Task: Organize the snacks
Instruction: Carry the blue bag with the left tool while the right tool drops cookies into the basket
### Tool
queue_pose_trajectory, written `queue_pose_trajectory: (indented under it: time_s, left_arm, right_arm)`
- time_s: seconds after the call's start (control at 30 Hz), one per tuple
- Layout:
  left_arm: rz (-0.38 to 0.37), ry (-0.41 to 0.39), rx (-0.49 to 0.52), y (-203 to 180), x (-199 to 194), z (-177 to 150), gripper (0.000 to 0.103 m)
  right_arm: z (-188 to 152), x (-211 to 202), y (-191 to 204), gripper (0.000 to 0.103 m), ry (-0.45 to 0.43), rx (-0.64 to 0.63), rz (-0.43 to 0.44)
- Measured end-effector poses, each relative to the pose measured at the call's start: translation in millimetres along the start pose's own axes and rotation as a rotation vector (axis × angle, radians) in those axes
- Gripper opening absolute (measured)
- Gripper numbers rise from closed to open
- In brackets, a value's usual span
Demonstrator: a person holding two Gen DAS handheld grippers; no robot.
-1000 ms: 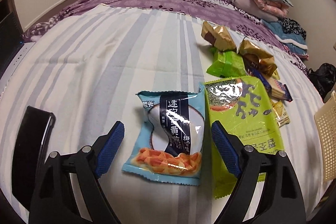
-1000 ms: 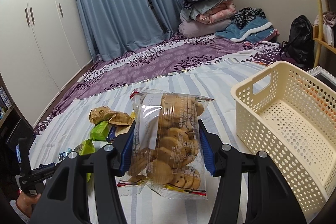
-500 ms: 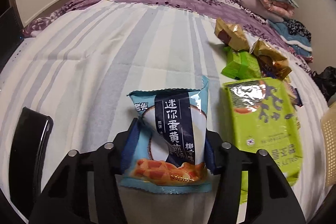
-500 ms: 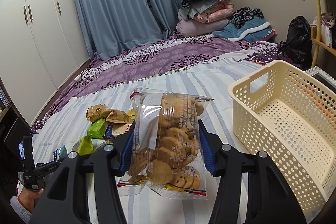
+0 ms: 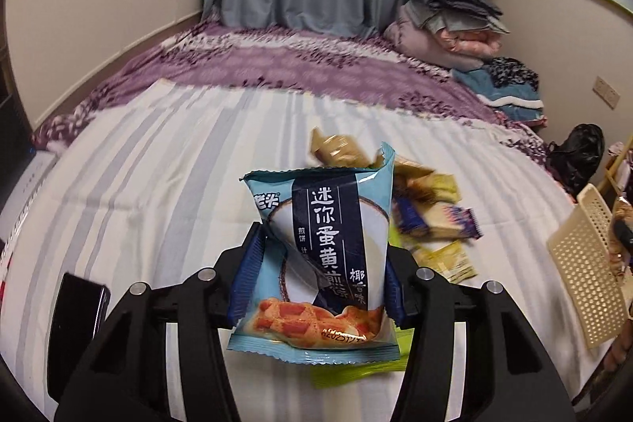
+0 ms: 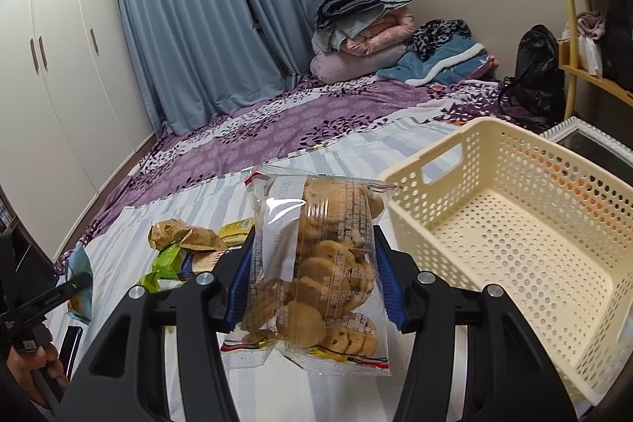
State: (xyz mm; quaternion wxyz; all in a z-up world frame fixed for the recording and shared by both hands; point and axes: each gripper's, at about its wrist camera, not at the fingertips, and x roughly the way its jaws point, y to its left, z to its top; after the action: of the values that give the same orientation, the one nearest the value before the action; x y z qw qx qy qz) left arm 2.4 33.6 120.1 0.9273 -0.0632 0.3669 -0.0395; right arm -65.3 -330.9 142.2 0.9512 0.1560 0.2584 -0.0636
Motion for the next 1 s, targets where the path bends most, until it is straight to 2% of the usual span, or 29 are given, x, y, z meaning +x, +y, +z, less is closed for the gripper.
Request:
queue_pose_trajectory:
  time_s: [0.23, 0.53, 0.57, 0.63, 0.73, 1.0]
  left_arm:
    - [-0.089, -0.029, 0.064, -53, -17, 15, 0.054]
    - [-0.187, -0.042, 0.173, -129, -31, 22, 0.054]
    - [-0.198, -0.042, 0.181, -136, -31, 23, 0.054]
    - [-0.226, -0.042, 0.204, -155, -32, 25, 0.054]
    - [-0.263, -0.045, 0.247, -186, -34, 27, 0.054]
    - [-0.388, -0.030, 0.363, -268, -35, 26, 0.054]
  right_arm:
    - [7, -20, -45, 0.054, -0.056, 0.075, -0.067]
    - [9, -41, -114, 0.056, -0.094, 0.180, -0.207]
    - [9, -42, -122, 0.057, -0.097, 0.195, -0.215]
    - [9, -47, -134, 0.070, -0.107, 0.222, -0.227]
    - [7, -53, -149, 0.077, -0.119, 0.252, -0.252]
    - [3, -73, -171, 0.081, -0.151, 0.255, -0.291]
